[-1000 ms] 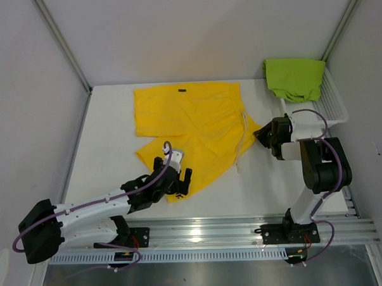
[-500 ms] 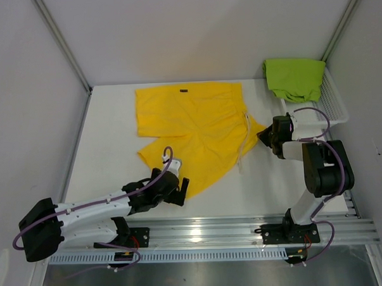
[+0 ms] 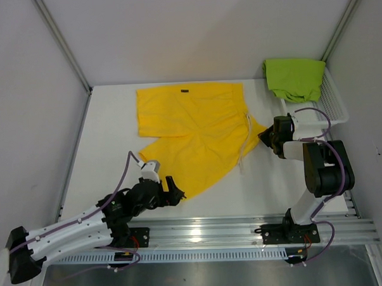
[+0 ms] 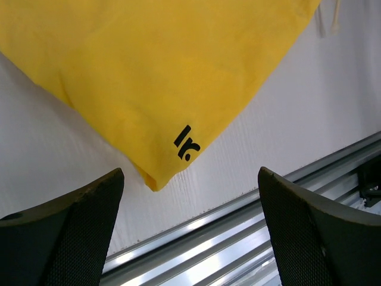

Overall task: Fold and stack the shorts
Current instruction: Flatten the shorts out

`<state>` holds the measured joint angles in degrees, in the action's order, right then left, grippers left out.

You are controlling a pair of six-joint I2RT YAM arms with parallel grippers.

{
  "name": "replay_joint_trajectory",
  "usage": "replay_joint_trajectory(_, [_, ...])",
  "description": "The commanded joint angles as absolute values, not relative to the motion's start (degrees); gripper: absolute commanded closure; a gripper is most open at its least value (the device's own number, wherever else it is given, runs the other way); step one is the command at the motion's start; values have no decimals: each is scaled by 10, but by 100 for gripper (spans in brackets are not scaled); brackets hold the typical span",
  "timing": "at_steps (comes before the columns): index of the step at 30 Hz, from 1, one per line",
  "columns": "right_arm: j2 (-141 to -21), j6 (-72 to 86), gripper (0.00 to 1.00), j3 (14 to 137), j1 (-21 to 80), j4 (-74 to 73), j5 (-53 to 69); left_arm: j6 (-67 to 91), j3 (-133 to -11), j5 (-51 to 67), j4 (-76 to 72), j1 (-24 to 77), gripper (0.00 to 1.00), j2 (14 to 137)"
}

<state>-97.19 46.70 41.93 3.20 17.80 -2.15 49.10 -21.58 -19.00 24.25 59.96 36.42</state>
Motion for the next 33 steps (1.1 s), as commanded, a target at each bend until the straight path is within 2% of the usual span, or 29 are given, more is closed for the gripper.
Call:
replay_joint_trajectory(1, [-962,461,100,435,26,187,-33,552,-189,-152,210,584,6,373])
replay_joint_trajectory(4, [-963,463,100,433,24,192,-27,578,-163,-117,176,572,7,383])
replay_joint_trajectory(9, [-962,468,100,430,18,195,-22,597,-125,-130,137,567,12,368])
replay_joint_trajectory(14, [-966,472,100,428,14,200,-13,599,-85,-123,41,541,29,368])
replay_joint_trajectory(18, [-966,475,100,424,12,207,-11,592,-87,-106,-20,528,42,432])
replay_joint_trajectory(21, [-964,477,100,419,11,211,-8,593,-84,-87,-79,527,57,498])
replay_joint_trajectory(23, [-964,479,100,418,8,213,-7,599,-78,-74,-133,527,73,525])
replay_joint_trajectory(24, [-964,480,100,417,8,214,-7,599,-76,-69,-151,526,87,541])
replay_joint_trajectory(26, [-965,480,100,418,6,213,-7,600,-77,-53,-165,524,100,548])
replay_joint_trajectory(28, [-965,480,100,419,5,211,-7,593,-100,-45,-123,523,100,538])
replay_joint_trajectory(33, [-969,480,100,428,5,193,-10,583,-153,-4,124,522,100,444])
